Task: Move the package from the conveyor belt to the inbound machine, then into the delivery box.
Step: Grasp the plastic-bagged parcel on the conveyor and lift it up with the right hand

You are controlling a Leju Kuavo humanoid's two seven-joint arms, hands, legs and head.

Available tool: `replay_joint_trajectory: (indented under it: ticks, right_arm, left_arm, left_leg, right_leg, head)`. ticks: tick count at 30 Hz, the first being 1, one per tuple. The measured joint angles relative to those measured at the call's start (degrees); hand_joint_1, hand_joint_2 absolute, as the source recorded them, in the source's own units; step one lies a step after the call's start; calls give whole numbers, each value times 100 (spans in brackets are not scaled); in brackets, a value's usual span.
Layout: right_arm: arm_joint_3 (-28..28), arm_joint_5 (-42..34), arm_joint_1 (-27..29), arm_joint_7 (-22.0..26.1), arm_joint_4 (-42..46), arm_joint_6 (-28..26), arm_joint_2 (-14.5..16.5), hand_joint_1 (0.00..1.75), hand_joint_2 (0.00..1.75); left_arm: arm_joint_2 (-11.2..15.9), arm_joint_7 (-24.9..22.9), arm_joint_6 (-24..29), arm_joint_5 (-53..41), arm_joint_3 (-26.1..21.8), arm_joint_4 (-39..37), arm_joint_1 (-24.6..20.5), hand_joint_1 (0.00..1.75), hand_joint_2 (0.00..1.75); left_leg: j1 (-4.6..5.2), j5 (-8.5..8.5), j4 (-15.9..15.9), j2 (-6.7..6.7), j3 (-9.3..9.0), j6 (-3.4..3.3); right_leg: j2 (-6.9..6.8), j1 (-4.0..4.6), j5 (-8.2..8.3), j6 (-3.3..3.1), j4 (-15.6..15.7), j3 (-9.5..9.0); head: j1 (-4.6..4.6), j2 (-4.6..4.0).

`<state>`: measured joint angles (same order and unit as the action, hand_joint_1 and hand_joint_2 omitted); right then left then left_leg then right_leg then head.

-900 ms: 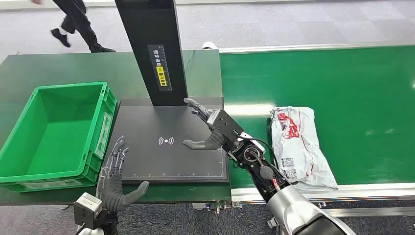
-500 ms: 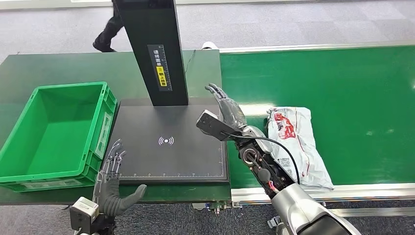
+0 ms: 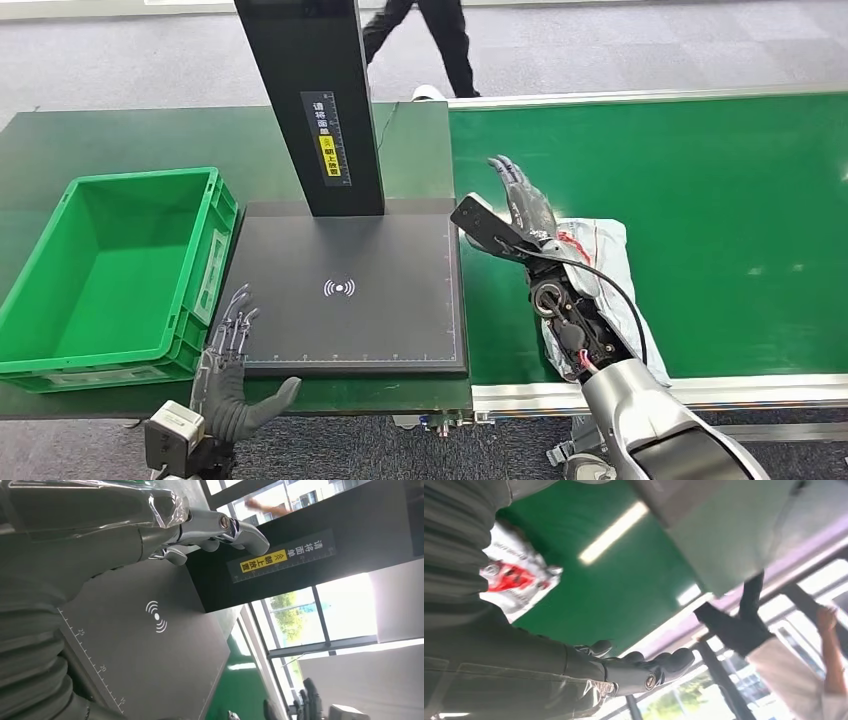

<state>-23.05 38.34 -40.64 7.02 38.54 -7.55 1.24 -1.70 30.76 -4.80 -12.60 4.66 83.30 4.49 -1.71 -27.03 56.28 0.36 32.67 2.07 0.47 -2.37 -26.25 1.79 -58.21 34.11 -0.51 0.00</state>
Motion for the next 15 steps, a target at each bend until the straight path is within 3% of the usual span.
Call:
replay_joint_trajectory:
  ticks: [5, 12, 15]
  right_arm:
    - [45, 621, -117, -597, -428, 249, -59, 0, 175]
    - [31, 1174, -240, -1307, -942, 1410, -89, 0, 175]
    - [13, 1325, -243, -1438, -1063, 1475, -91, 0, 175]
  left_arm:
    - [2, -57, -15, 1, -1, 38, 4, 0, 175]
    - [0, -182, -22, 23, -2, 61, -36, 0, 175]
    - [-15, -220, 36, 16, 0, 62, -39, 0, 175]
  left_leg:
    - [0, 0, 0, 0, 0, 0]
    - [0, 0, 0, -1, 0, 0]
    - [0, 0, 0, 1, 1, 0]
  right_leg:
    - [0, 0, 0, 0, 0, -1]
    - [0, 0, 0, 0, 0, 0]
    - [0, 0, 0, 0, 0, 0]
  head:
    - [-1, 0]
    - [-1, 0]
    - [-2, 0]
